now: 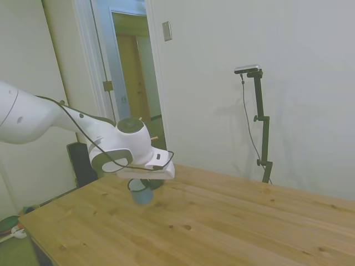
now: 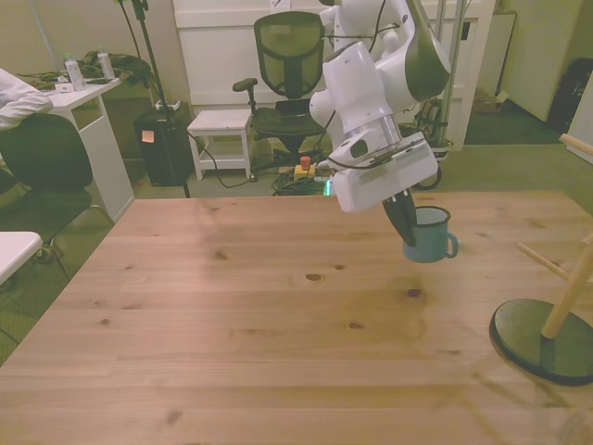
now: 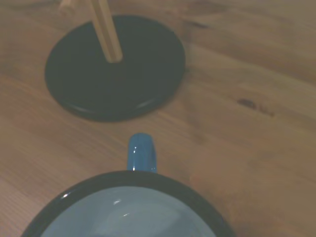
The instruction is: Unload the mug
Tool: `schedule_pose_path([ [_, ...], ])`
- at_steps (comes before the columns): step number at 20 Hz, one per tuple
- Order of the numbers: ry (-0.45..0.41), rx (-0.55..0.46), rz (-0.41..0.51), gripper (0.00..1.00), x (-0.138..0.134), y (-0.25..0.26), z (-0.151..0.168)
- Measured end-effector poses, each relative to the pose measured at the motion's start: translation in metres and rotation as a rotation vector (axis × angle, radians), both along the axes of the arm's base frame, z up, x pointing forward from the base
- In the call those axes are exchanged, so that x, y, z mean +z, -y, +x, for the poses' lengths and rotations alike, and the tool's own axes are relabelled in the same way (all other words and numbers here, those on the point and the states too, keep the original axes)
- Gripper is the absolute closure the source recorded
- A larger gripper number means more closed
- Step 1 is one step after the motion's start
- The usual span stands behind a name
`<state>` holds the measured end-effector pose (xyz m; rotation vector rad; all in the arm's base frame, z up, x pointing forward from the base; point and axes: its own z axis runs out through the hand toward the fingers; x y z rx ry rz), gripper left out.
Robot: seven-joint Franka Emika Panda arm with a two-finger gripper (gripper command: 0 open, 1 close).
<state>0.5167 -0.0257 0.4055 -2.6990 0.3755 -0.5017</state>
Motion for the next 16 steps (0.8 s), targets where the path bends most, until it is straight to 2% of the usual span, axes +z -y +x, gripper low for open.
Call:
schedule_pose_path([
  [7,-0.092,-0.018,-0.032,1.00,-0.017,-0.001,-0.019],
  [16,-0.166,-0.095,-0.054,1.00,-0.034,0.007,-0.014],
])
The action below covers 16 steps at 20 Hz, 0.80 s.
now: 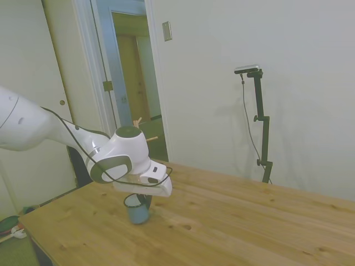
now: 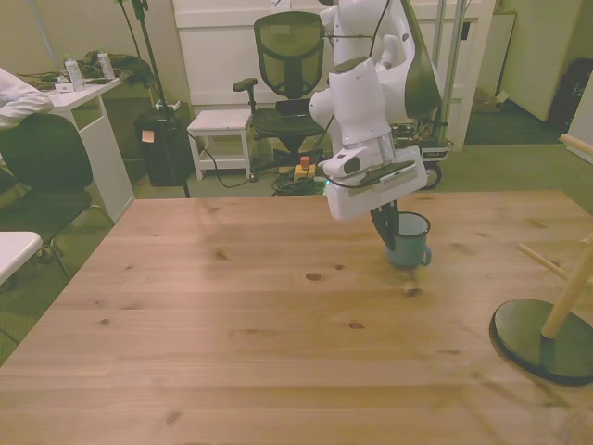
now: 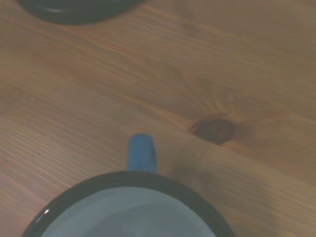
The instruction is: Unload the mug
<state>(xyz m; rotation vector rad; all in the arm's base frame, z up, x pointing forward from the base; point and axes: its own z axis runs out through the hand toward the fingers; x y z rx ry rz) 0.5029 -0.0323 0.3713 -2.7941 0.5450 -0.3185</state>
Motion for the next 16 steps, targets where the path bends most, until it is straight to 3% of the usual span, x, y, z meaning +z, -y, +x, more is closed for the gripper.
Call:
schedule_pose_path([
  [4,-0.003,-0.010,-0.009,1.00,0.0007,0.0001,0.0056],
  [5,-0.002,-0.009,-0.012,0.00,0.0010,-0.0001,0.0062],
  [16,0.006,0.006,-0.043,0.00,0.0023,-0.0078,0.0078],
])
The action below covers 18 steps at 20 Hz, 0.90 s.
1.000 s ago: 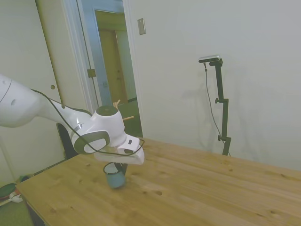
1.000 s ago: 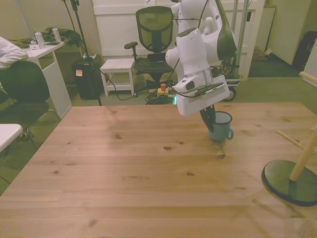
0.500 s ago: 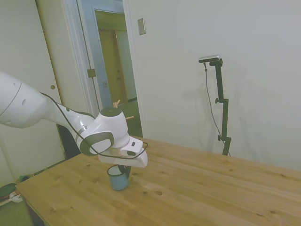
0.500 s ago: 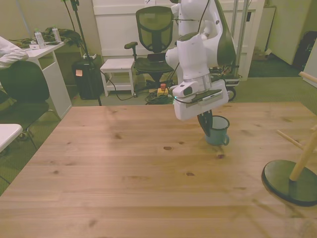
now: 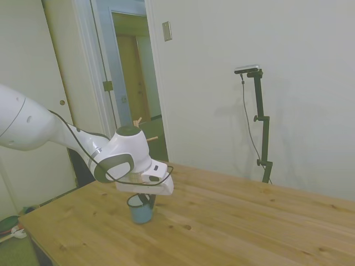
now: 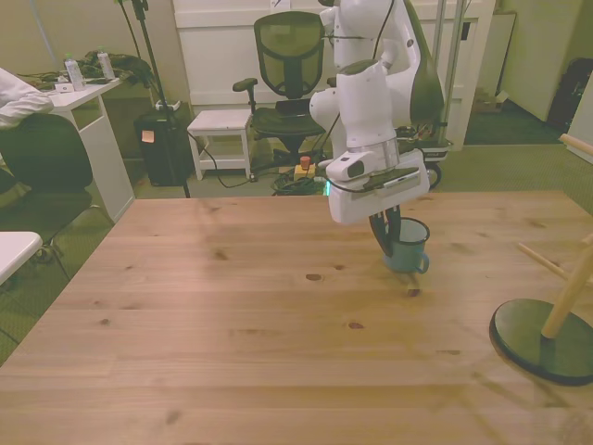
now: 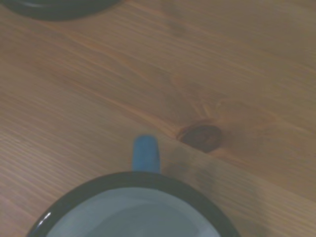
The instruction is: Unload the mug
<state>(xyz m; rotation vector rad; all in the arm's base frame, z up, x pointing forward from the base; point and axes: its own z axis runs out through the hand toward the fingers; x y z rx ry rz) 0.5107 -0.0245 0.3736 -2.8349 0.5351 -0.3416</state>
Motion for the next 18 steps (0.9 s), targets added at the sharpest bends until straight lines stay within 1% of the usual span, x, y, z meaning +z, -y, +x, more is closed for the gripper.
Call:
schedule_pose_path([
  [12,0.002,-0.034,-0.013,0.00,0.003,-0.005,0.003],
  [18,0.069,-0.042,-0.007,0.00,0.024,-0.009,0.005],
])
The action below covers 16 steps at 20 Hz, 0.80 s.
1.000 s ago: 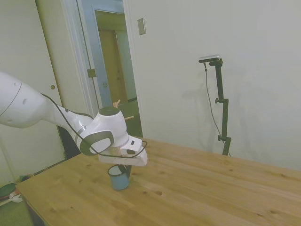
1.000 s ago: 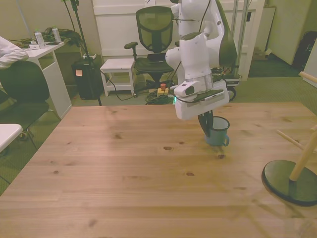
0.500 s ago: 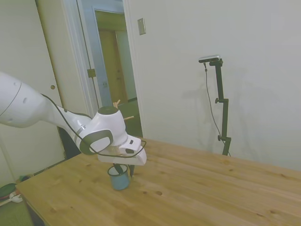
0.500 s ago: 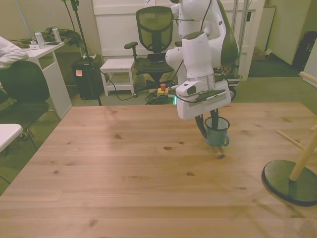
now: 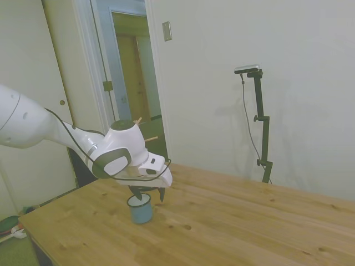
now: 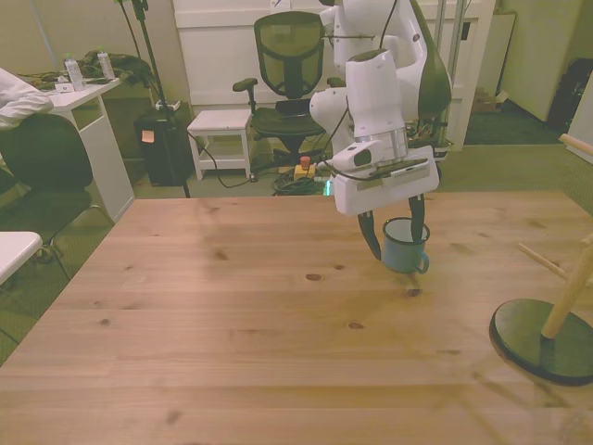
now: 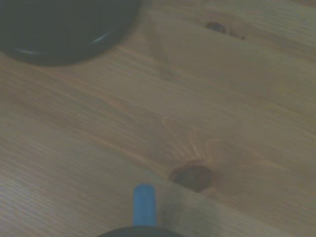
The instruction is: Unload the mug
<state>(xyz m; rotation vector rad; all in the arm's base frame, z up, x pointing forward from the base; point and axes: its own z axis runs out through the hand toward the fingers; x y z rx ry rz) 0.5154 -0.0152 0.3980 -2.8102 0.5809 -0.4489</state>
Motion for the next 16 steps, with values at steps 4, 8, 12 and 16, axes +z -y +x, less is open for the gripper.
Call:
schedule_pose_path([
  [4,0.023,0.011,0.025,0.00,0.021,-0.010,-0.011],
  [8,0.062,0.044,0.043,0.00,0.050,-0.028,-0.034],
  [12,0.097,-0.003,0.062,0.00,0.075,-0.037,-0.056],
  [16,0.091,-0.110,0.081,0.00,0.083,-0.030,-0.055],
])
